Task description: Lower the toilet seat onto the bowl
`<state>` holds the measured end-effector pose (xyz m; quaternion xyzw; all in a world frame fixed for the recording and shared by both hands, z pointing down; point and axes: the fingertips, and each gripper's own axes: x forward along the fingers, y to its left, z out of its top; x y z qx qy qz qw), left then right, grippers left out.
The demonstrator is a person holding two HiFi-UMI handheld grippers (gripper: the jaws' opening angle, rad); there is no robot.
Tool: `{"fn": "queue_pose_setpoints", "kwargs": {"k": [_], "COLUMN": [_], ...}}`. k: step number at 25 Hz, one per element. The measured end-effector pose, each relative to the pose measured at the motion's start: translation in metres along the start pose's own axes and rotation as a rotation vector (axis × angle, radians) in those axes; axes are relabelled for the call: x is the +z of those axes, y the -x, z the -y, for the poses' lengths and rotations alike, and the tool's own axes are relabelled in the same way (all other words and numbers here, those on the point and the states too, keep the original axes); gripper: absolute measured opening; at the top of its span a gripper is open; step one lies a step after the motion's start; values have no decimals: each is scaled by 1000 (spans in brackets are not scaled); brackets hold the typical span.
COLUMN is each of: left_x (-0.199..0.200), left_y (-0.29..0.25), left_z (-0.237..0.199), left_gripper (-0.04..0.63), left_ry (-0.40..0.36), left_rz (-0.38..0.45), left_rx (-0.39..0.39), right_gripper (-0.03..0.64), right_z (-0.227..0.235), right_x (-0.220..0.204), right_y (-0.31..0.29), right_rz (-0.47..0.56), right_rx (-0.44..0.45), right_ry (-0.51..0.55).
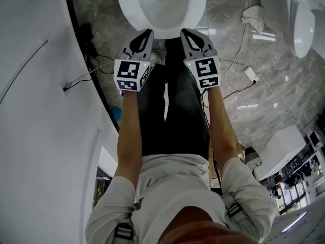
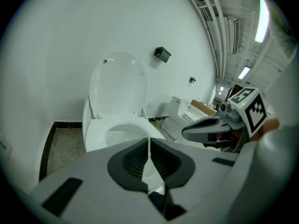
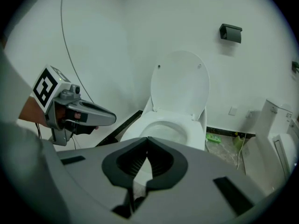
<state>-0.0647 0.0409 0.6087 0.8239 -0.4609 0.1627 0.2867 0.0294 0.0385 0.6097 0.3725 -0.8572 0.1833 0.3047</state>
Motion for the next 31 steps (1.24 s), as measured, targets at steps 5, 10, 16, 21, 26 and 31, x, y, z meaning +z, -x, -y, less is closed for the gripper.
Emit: {"fn": "queue_pose_setpoints", "kwargs": {"k": [5, 10, 16, 21, 26, 31], "left_x": [5, 10, 16, 19, 20, 20], "left_y": [10, 20, 27, 30, 33, 33], "left_z": [-1, 2, 7, 8, 7, 10], "left_gripper": [31, 29, 29, 29, 29, 29], "left_ry": [-6, -14, -29, -35, -34, -32], "left_rz": [28, 43, 56, 71, 79, 84], "left_rx": [14, 24, 34, 38, 48, 53], "right_gripper": [20, 20, 20, 20, 20, 20], "right_z": [-2, -1, 4, 7, 7, 7], "right_x": [6, 11, 14, 16, 15, 14], "right_y": [13, 24, 33, 35, 36, 38], "right_rz": [26, 54, 75, 87, 89, 94], "right_rx": [-3, -18, -29, -29, -27, -24], "right_ry": [2, -7, -39, -51, -52, -47]}}
